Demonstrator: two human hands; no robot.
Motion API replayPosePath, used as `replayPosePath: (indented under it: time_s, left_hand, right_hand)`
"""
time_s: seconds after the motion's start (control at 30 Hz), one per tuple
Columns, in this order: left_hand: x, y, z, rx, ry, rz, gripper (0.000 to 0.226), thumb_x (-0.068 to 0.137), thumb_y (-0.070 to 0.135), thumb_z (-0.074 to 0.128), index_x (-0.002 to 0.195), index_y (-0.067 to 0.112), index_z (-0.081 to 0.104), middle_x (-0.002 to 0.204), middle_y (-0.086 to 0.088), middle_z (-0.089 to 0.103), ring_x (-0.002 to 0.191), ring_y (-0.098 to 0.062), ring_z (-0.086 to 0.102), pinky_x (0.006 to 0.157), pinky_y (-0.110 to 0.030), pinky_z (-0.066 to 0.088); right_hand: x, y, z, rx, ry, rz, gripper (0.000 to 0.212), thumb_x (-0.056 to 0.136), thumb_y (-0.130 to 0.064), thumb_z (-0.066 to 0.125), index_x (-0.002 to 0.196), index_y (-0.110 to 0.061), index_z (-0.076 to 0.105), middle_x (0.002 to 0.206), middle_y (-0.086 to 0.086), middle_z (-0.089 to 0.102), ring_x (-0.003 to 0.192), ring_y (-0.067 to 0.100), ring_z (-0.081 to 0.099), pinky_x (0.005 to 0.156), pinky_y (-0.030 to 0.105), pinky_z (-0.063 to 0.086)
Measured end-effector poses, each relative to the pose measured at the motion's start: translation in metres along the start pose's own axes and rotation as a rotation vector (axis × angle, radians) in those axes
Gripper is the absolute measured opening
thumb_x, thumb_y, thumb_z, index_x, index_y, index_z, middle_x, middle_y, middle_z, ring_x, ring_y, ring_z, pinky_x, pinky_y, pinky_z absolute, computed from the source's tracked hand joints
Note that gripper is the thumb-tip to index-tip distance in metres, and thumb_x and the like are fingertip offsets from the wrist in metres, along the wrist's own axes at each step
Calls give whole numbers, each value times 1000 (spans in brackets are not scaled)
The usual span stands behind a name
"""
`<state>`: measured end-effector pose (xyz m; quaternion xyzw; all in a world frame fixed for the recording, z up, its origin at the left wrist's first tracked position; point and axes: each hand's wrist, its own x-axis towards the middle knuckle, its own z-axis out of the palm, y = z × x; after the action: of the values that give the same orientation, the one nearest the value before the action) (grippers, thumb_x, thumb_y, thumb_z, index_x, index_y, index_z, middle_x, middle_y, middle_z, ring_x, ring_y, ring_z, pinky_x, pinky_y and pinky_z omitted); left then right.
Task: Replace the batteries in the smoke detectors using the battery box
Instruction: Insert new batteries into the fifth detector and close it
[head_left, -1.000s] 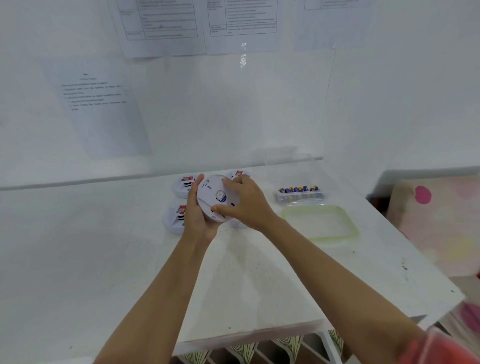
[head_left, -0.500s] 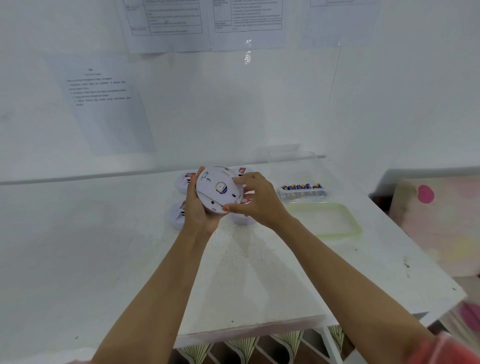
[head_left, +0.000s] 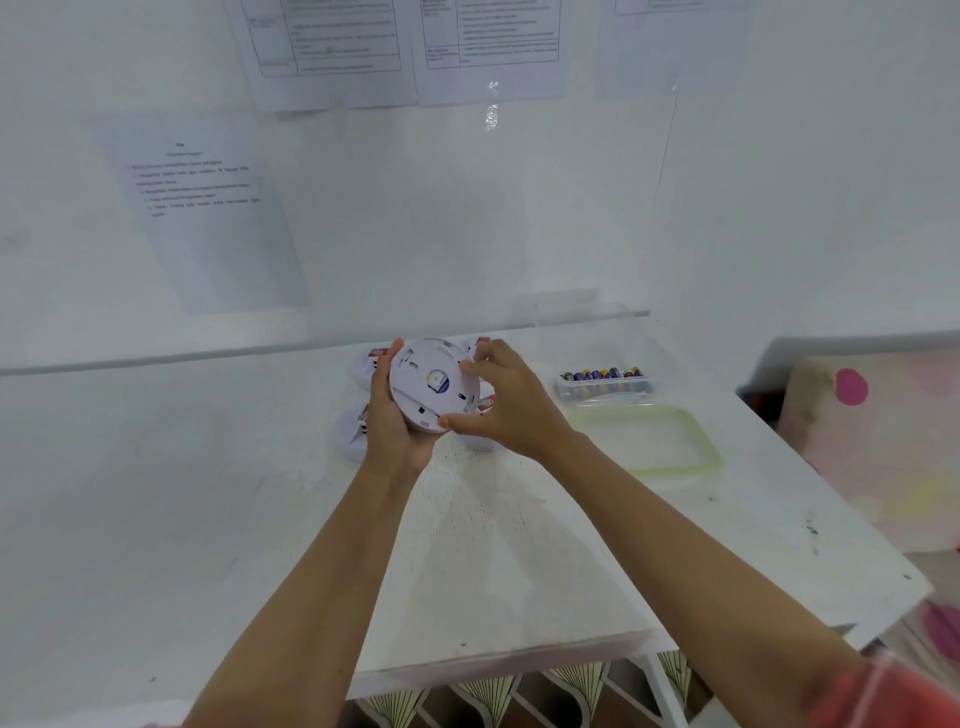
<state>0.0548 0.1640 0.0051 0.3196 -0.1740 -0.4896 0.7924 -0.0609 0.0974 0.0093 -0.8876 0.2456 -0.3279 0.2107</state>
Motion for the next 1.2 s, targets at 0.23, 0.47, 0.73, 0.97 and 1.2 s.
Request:
replayPosePath:
  time_s: [0.23,0.47,0.73,0.97,1.2]
  left_hand:
    - [-1,-2,6,14,40,41,33,97,45,33,100,30,62,94,-2,69,89,-21,62,69,-35,55]
    - [1,-4,10,25,88,114,37,99,37,34,129,22,50,113,-7,62,95,-23,61,66,-33,57]
    - [3,-8,9,12,144,139,28,99,37,37,118,26,53,102,-4,64,90,-22,62,61,-30,57]
    - [2,-15,-2,28,150,93,45,97,38,39,138,20,45,114,-8,61,89,-21,63,58,-29,56]
    - [8,-16,6,-27,100,104,30,96,37,42,120,25,55,107,-5,65,97,-23,63,78,-35,54]
  right_hand:
    - [0,-15,2,-139,22,-38,58,77,-35,69,120,-1,49,111,14,51,98,26,47,79,30,43]
    - [-2,-19,2,-163,23,11,55,81,-35,66,116,4,48,107,18,52,96,28,48,76,33,45]
    - [-1,-26,8,-56,-35,134,55,85,-37,61,121,0,43,118,18,46,106,30,47,86,33,43]
    - [-7,-23,14,-172,-24,105,48,85,-40,58,107,1,46,105,16,49,91,26,45,78,32,44]
    - [6,-20,7,-136,80,42,58,80,-43,64,119,-4,48,114,9,50,104,23,45,86,29,41]
